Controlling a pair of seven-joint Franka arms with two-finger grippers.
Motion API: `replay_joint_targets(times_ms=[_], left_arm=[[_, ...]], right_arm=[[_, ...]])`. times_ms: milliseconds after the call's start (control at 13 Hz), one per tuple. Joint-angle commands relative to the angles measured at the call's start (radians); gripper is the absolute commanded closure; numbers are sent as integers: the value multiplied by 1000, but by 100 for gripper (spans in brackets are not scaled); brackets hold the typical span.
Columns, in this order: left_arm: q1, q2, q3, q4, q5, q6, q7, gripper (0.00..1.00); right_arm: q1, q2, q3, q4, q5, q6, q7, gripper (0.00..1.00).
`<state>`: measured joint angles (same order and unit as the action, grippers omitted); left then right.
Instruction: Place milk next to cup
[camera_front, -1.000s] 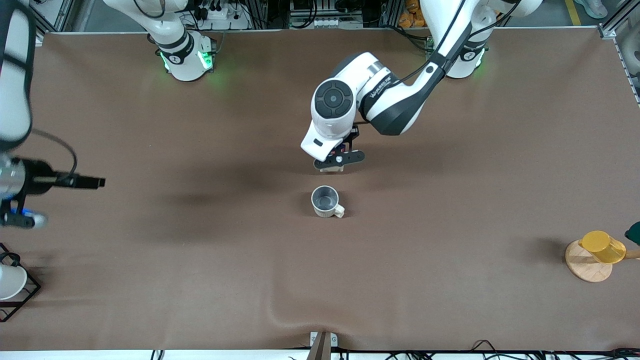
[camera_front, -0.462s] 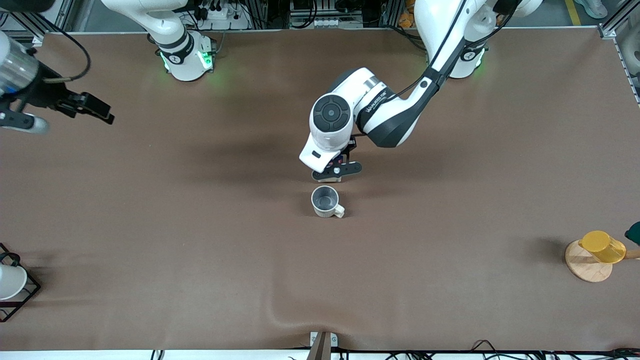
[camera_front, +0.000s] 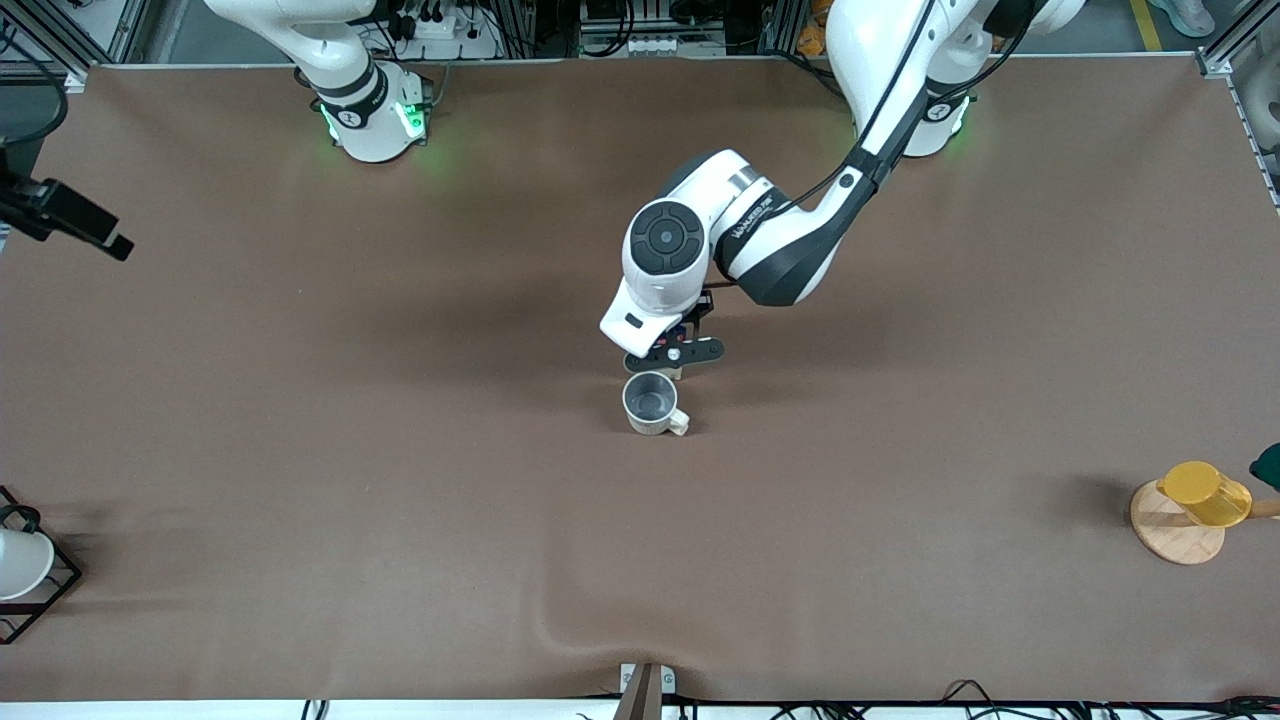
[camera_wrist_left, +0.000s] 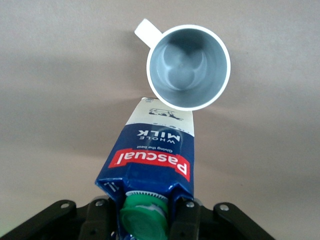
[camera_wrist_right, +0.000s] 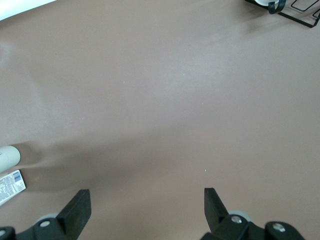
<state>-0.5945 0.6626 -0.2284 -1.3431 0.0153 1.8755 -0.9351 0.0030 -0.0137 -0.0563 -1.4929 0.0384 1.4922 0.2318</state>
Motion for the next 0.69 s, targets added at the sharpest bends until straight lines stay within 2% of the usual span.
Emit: replay_joint_targets(times_ms=[0,77,154,538,615], left_arm=[[-7,26,4,30,28,7,12,94],[-7,26,4,28,28,7,6,22],[-8,22,4,27,32,8,6,0],[-10,-47,3,27,37,-4,-25,0],[-7,-76,3,27,37,-15,-25,0]], right_arm=[[-17,81,9,86,-15,-36,-5,0],[-17,83,10,88,-15,-36,-5,0],[-17,84,10,88,-14,-36,-5,0],[-15,67,7,53,-11,-53,-5,0],[-41,70,9,54,-8,-43,-6,0]])
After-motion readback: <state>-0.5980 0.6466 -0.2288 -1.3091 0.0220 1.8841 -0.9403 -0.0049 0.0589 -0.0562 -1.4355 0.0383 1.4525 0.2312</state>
